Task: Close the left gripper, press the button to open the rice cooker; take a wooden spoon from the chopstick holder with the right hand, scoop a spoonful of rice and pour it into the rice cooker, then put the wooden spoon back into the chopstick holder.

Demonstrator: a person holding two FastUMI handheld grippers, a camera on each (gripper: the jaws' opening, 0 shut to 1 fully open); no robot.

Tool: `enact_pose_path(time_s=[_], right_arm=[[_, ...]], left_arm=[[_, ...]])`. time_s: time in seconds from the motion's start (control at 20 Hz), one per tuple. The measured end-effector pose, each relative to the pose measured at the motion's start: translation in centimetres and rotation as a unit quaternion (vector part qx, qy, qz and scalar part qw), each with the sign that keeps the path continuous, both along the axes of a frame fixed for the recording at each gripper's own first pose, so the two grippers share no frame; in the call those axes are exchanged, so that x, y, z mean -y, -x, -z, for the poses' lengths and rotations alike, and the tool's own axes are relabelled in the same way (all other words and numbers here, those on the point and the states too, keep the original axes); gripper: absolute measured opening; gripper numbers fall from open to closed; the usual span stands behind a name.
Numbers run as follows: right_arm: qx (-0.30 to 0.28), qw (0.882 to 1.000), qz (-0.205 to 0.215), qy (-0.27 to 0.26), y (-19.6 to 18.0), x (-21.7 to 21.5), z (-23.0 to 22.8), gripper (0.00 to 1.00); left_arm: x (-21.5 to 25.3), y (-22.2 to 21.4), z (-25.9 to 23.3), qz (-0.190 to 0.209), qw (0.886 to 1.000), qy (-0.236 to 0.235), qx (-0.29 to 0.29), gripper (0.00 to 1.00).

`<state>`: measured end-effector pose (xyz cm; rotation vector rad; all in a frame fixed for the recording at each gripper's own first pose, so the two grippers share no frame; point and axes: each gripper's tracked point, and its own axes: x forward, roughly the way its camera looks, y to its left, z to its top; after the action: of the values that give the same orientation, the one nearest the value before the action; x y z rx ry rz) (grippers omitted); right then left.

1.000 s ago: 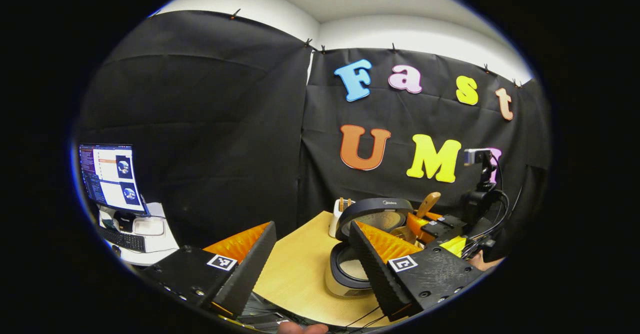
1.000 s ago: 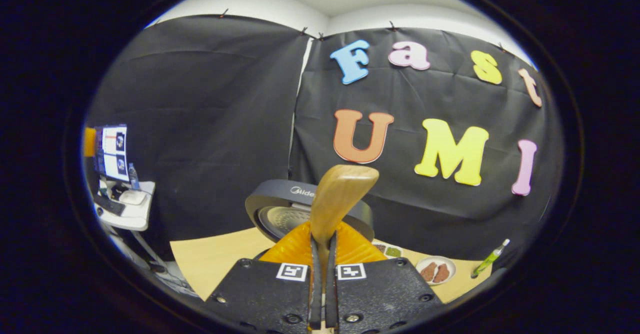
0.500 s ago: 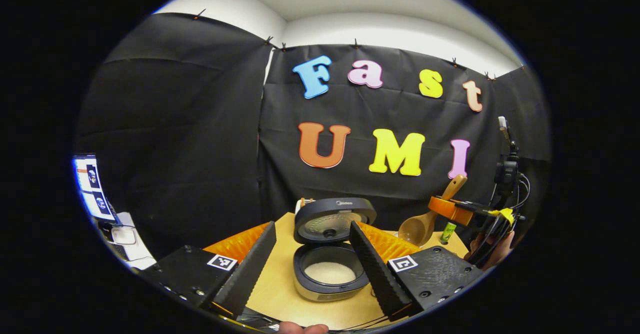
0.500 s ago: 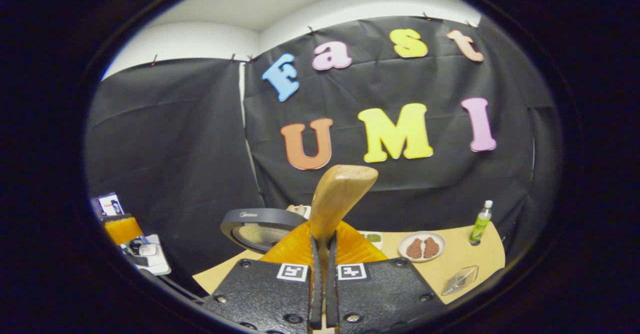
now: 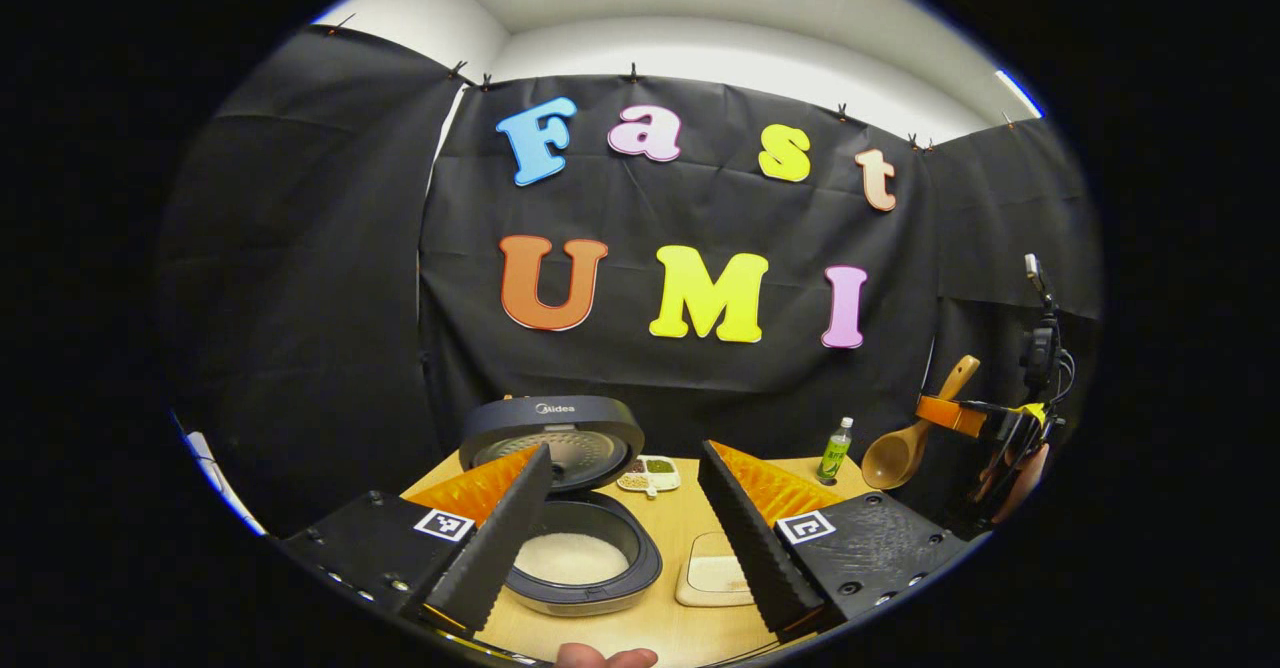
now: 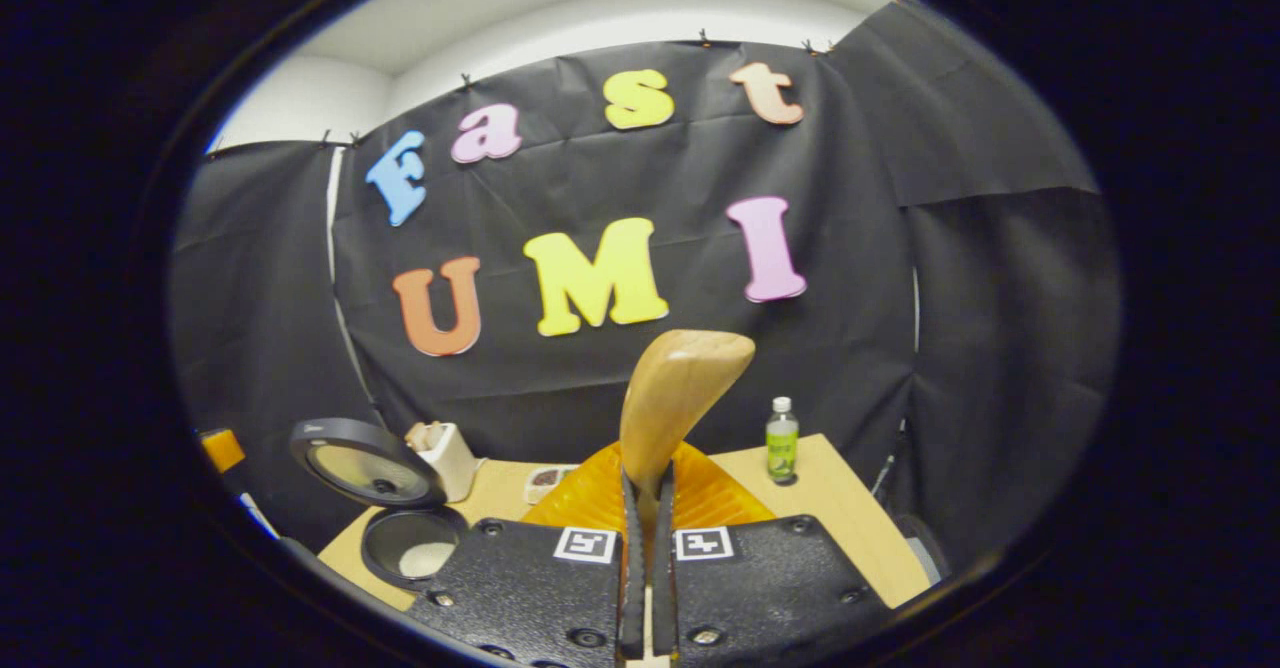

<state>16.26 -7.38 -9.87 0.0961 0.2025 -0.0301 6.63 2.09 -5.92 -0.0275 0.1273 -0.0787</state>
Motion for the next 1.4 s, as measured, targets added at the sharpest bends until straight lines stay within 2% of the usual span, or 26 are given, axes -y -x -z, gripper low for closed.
enact_pose_path(time_s=[0.2, 0.4, 0.85, 1.15, 1.4], right_arm=[[-0.034, 0.999, 0.031, -0.011, -2.8, 5.4, 4.3, 0.06], [-0.064, 0.997, 0.050, -0.012, -6.5, 9.3, 10.6, 0.08], [-0.123, 0.990, 0.044, -0.046, -11.8, 12.2, 22.5, 0.10], [-0.147, 0.987, 0.035, -0.053, -11.8, 12.1, 26.4, 0.11], [-0.140, 0.988, 0.031, -0.058, -11.9, 12.4, 26.1, 0.18]], left_arm=[[1.0, -1.7, 1.0, -0.005, 1.000, -0.006, -0.015, 0.95], [1.3, -2.4, 1.5, -0.018, 0.999, -0.023, -0.029, 0.95], [3.0, -4.0, 2.6, -0.039, 0.996, -0.045, -0.059, 0.95], [3.1, -4.8, 3.0, -0.055, 0.995, -0.047, -0.070, 0.95], [1.6, -5.1, 2.0, -0.072, 0.994, -0.057, -0.058, 0.95]])
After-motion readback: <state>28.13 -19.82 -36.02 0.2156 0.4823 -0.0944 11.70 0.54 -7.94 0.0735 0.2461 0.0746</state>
